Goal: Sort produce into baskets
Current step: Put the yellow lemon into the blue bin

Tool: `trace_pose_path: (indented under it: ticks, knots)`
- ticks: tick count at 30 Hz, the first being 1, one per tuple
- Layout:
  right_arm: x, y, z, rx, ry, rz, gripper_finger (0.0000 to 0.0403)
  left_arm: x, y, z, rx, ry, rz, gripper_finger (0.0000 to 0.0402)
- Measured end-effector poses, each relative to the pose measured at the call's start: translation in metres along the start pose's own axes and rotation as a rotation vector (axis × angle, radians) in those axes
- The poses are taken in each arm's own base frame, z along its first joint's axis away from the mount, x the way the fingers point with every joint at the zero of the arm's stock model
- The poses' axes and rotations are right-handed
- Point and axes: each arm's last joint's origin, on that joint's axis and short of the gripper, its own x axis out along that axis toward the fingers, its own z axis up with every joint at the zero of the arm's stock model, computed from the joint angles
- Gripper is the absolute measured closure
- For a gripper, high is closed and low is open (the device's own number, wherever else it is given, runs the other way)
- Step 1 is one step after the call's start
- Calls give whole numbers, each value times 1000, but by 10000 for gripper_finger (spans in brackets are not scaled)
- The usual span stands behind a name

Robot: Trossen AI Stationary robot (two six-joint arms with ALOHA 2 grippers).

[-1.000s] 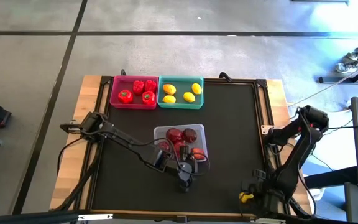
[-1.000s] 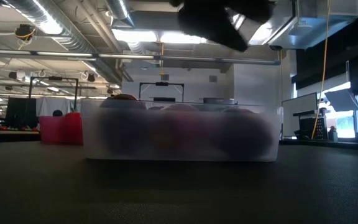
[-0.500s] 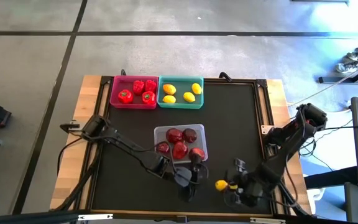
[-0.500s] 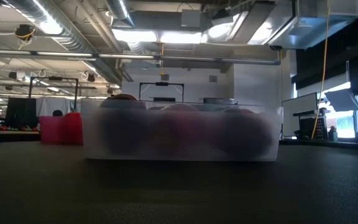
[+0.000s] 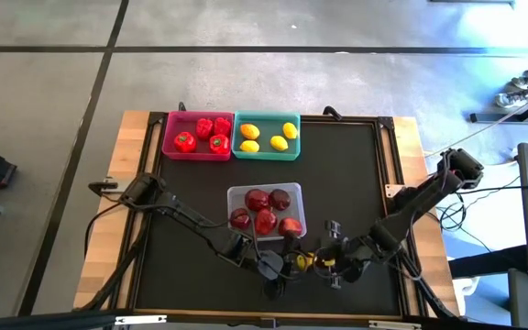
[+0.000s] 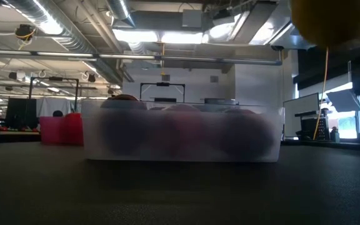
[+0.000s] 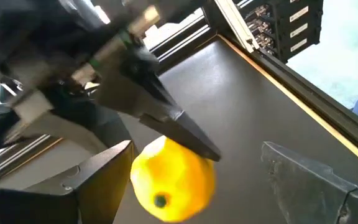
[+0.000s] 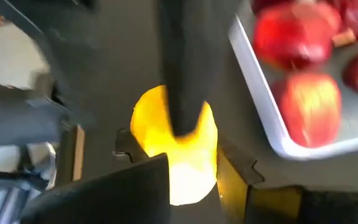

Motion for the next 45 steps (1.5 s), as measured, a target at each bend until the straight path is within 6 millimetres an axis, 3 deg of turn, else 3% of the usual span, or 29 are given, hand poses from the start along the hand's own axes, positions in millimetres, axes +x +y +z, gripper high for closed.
trace_pose_path:
  ticks: [6,9,17,21,27,32,39,45]
  knots:
    - [-1,1,14,-41,-70,86,352,0,0,0,37,-3,1,55]
    - [0,0,14,-40,-55,101,352,0,0,0,62,2,2,75]
    - [-1,2,16,-7,-53,140,349,0,0,2,20,-17,10,191]
    - [1,-1,20,26,-24,189,309,-1,0,3,-36,-27,5,239]
    - [2,-10,22,56,121,305,204,-2,2,3,-80,-21,22,242]
    - [-7,-7,13,73,202,313,154,-3,2,1,-123,18,13,235]
    - [-24,-2,1,62,202,250,143,-5,2,-7,-185,105,-2,239]
    - [-37,1,-13,48,150,109,151,-22,11,-5,-215,179,41,236]
